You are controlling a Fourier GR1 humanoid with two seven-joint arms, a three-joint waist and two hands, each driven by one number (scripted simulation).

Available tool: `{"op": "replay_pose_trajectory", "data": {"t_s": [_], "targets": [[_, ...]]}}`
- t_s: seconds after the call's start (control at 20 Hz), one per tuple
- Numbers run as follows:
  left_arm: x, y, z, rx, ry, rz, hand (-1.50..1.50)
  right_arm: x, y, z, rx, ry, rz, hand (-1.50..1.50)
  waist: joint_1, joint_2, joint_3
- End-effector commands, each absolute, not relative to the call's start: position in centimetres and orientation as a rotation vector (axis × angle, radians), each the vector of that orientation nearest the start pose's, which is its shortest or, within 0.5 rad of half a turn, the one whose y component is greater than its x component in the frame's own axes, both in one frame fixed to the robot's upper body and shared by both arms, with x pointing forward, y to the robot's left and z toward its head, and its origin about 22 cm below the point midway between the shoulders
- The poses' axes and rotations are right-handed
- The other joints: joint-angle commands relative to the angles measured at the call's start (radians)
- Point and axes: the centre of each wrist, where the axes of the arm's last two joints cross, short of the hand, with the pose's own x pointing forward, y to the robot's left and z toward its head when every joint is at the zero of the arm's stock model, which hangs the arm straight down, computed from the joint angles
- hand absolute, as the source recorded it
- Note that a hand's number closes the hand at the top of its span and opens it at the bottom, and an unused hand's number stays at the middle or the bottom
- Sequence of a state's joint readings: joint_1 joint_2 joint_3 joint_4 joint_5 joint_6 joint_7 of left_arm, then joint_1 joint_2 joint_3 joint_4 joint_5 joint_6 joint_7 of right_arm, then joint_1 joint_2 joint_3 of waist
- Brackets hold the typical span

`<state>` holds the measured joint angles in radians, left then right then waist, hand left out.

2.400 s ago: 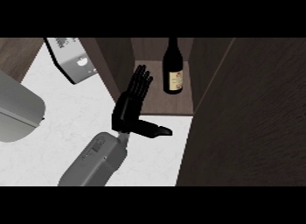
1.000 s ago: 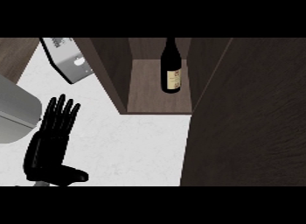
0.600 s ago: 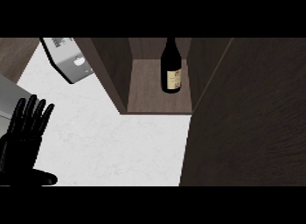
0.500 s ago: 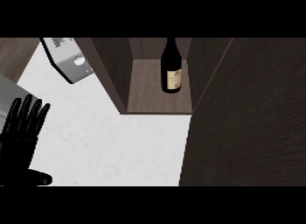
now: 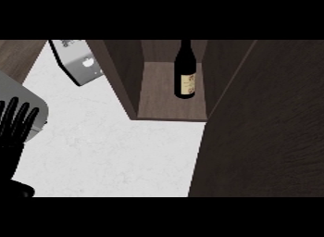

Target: Pick up the wine, place it into the cabinet and close the cabinet

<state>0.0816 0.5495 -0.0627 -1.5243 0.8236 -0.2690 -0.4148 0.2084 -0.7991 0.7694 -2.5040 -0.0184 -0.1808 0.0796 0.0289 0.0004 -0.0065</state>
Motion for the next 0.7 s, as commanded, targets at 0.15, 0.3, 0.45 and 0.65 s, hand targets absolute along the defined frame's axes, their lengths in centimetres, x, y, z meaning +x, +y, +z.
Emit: {"op": "replay_pose_trajectory", "data": {"t_s": [0.15, 0.3, 0.45, 0.65], "targets": [[21.9, 36.9, 3.6, -0.428, -1.857, 0.098, -1.50, 7.8, -16.5, 17.3, 0.663, -1.815, 0.676, 1.50, 0.033, 0.004, 0.000], [22.1, 36.0, 2.4, -0.431, -1.838, 0.111, -1.50, 8.7, -16.2, 17.6, 0.669, -1.825, 0.680, 1.50, 0.036, 0.010, -0.002], [22.8, 36.2, 3.7, -0.444, -1.866, 0.098, -1.50, 9.9, -15.5, 17.6, 0.657, -1.825, 0.687, 1.50, 0.053, 0.011, -0.002], [23.0, 37.1, 3.9, -0.435, -1.862, 0.097, -1.50, 12.9, -13.3, 17.4, 0.587, -1.830, 0.728, 1.50, 0.060, 0.011, -0.003]]}}
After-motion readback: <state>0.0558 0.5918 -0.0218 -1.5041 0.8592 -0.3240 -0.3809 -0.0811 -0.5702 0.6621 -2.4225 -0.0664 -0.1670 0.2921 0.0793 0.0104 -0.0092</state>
